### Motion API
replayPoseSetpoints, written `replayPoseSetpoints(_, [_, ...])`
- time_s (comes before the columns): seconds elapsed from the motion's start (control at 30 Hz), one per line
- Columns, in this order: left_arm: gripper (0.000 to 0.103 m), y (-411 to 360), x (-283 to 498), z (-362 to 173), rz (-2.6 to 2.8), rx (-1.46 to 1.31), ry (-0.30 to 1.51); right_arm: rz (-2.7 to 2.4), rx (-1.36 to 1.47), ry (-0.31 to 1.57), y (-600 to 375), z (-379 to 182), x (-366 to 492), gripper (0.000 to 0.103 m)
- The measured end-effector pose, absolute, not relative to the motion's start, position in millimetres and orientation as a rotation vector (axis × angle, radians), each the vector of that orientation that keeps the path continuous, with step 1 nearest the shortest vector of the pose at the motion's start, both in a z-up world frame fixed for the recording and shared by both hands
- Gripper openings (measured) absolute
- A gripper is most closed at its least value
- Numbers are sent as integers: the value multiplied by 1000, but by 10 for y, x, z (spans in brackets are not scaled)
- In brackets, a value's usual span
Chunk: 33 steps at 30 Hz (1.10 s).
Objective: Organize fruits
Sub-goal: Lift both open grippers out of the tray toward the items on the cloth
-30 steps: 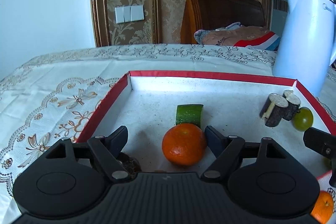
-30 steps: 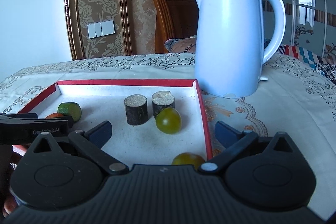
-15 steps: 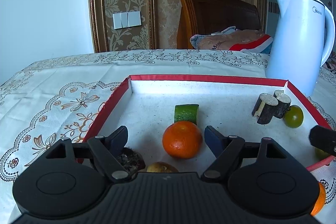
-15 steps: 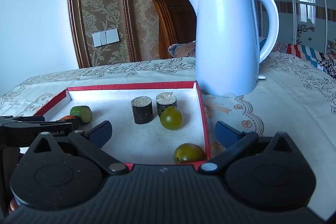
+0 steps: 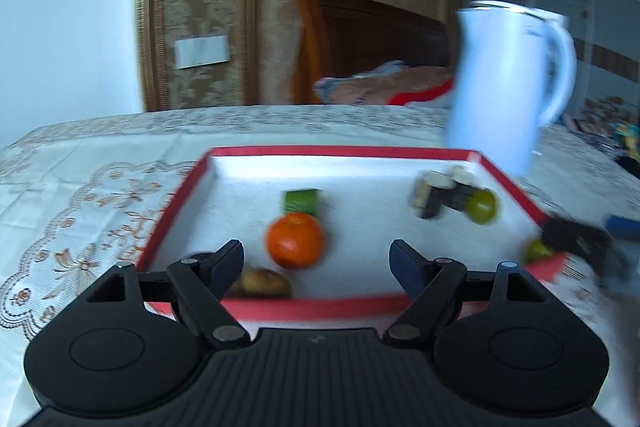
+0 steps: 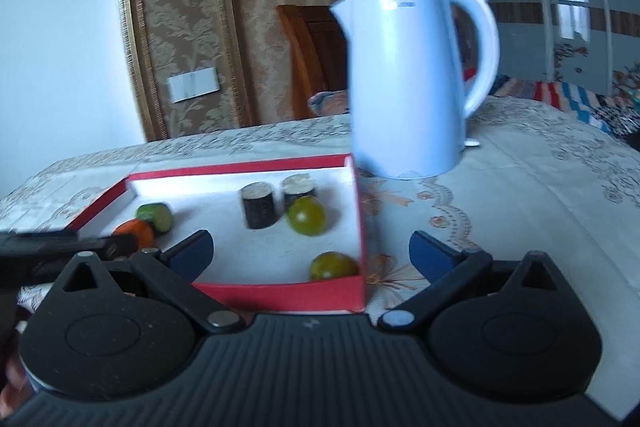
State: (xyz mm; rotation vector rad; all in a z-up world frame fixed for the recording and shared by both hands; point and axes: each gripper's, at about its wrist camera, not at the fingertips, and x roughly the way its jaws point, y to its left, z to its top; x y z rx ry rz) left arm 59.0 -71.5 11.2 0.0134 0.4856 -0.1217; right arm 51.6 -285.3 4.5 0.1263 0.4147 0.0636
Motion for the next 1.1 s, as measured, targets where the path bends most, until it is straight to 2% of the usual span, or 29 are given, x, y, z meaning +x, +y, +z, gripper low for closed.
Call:
replayPoseSetpoints(0.3, [80, -1050, 202, 62, -328, 160, 439, 35, 248, 428, -3072, 40, 556, 103])
replayPoseSetpoints(0.63, [82, -1135, 298, -88, -361, 217, 545, 43, 259, 433, -3071, 39, 553, 103])
replayPoseSetpoints(0.93, [83, -671, 267, -77, -148, 84, 583, 75, 275, 463, -3075, 35, 567, 103])
replayPoseSetpoints(1.1, [83, -751, 186, -44, -189, 117, 551, 137, 195, 478, -2956, 42, 460, 103])
